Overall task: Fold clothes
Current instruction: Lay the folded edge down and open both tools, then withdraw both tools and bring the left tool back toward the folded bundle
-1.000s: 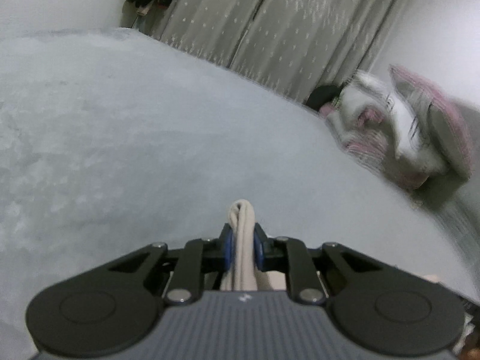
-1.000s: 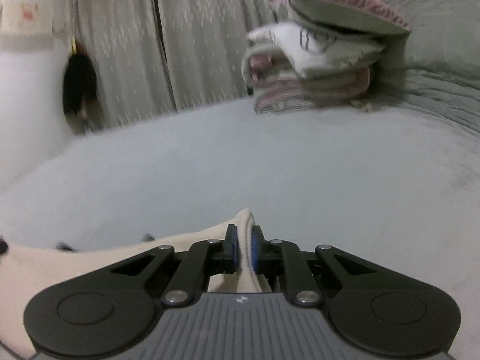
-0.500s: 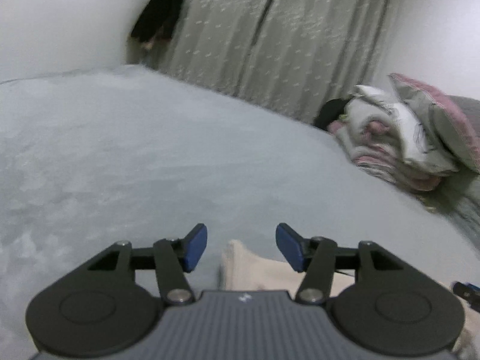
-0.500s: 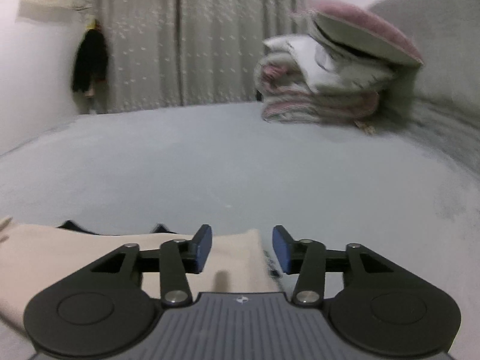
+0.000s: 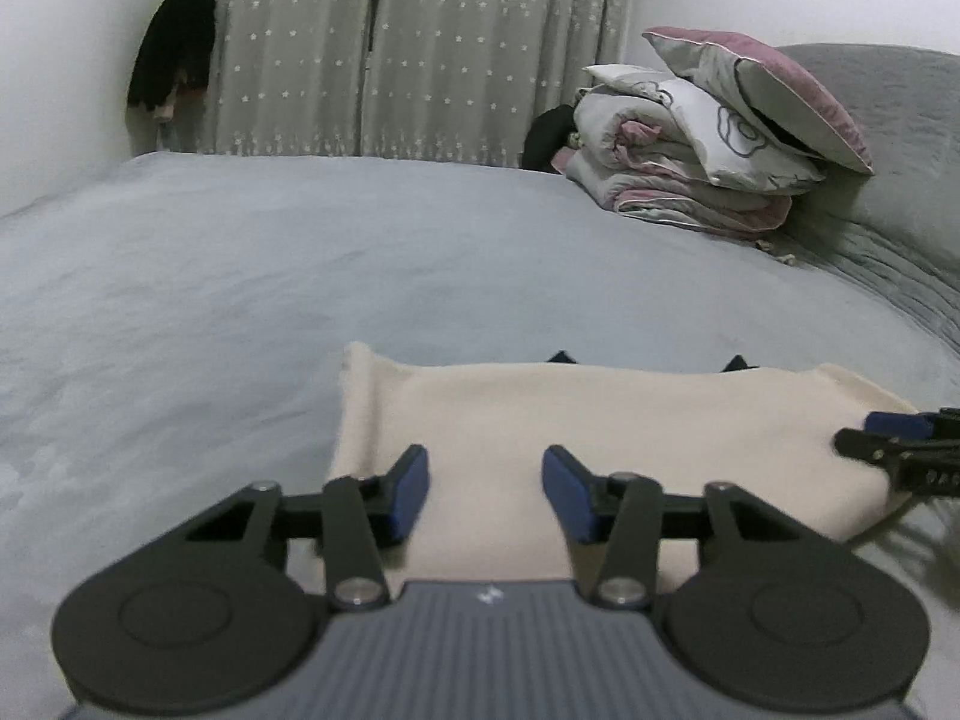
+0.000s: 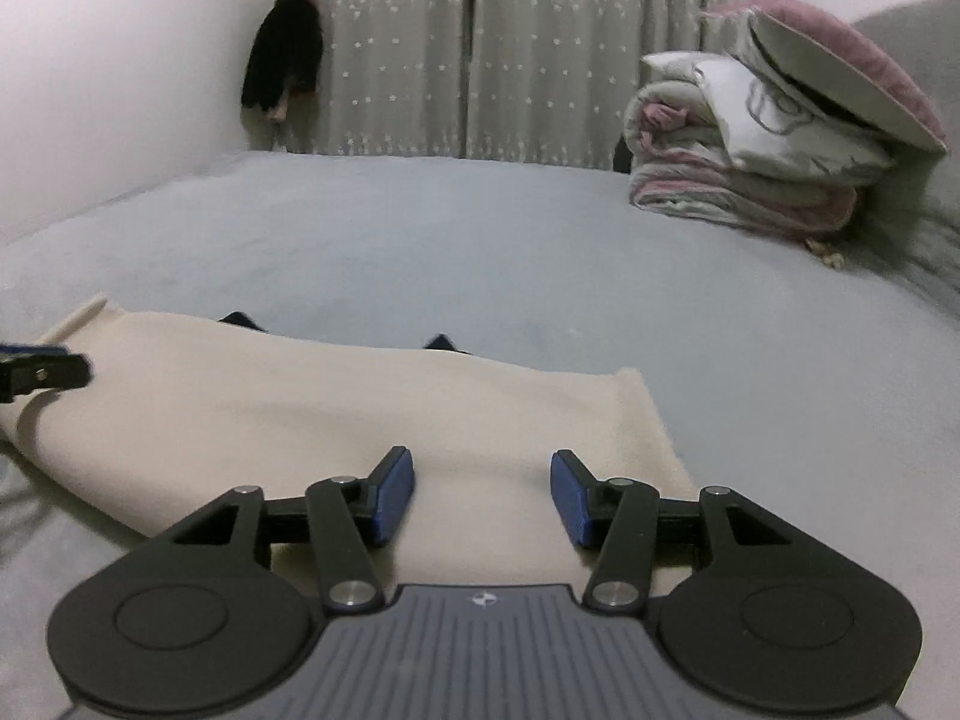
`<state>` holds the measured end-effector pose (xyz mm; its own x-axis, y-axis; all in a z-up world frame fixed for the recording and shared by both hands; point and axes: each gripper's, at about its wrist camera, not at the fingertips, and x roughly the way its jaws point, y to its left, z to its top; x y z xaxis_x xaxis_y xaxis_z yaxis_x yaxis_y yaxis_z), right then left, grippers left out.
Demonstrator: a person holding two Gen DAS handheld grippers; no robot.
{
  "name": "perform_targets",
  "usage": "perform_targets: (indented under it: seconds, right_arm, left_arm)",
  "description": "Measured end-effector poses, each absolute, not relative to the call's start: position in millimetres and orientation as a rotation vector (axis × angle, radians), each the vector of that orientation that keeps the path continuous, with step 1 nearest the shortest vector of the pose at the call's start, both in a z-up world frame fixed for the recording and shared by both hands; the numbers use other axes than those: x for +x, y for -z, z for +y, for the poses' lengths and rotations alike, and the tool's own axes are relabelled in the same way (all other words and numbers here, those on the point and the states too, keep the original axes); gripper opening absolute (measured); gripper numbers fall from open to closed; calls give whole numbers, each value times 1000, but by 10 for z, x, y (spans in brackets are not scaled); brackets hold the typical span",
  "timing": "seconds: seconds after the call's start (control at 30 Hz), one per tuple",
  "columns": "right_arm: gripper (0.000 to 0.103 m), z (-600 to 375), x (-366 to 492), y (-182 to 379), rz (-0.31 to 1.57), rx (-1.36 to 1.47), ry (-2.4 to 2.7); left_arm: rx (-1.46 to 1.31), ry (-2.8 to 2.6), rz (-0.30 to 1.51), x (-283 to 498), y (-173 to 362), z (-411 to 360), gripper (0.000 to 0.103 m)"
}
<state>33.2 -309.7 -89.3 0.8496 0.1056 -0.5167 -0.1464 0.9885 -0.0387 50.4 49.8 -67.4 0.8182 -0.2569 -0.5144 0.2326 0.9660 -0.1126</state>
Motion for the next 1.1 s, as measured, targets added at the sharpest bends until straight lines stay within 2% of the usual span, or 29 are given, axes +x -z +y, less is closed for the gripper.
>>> perform_targets:
  seconds: [0.3, 0.33, 0.37, 0.4, 0.7, 0.87, 1.1]
  right_arm:
    - [48, -3386, 236, 806, 534, -61, -159]
    - [48, -3407, 225, 798, 535, -62, -154]
    - [48, -3421, 219, 795, 536, -62, -151]
    - [48, -3431, 208, 787, 536, -62, -149]
    - [52, -3358, 102, 599, 519, -68, -110]
    - [53, -3200, 178, 504, 514, -40, -99]
    - [53, -2855, 481, 513, 525, -15, -106]
  left_arm:
    - [-43, 253, 544, 392, 636, 776, 43]
    - [-44, 236, 550, 376, 635, 804, 50]
    - [-45, 217, 556, 360, 635, 832, 67]
    - [-46, 197, 563, 343, 635, 859, 71]
    - [-114, 200, 540, 208, 417, 961, 74]
    - [-103, 265, 476, 257, 199, 652, 81]
    - [-100, 314, 508, 651, 224, 107, 82]
